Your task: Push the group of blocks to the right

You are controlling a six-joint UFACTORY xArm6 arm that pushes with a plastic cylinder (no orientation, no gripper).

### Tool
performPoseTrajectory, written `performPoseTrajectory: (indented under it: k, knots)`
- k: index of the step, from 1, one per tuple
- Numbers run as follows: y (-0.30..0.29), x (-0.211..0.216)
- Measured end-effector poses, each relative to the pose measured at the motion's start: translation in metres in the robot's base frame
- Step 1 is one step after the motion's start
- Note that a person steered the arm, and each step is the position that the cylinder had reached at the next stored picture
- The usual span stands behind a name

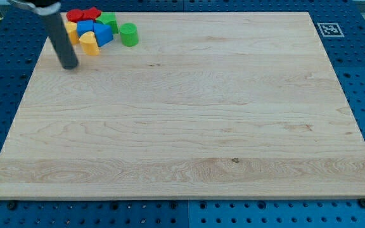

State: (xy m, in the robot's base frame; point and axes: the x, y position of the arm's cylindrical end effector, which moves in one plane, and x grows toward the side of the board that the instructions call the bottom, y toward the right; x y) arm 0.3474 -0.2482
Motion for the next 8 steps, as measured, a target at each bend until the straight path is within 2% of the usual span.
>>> performPoseTrajectory:
  k: [2,3,4,6,8]
  knots:
    - [-0.027,-0.023]
    - [-0.053,-0.052]
    - [-0.056,-0.058]
    - [-0.056,-0.117]
    - [-0.056,-0.134]
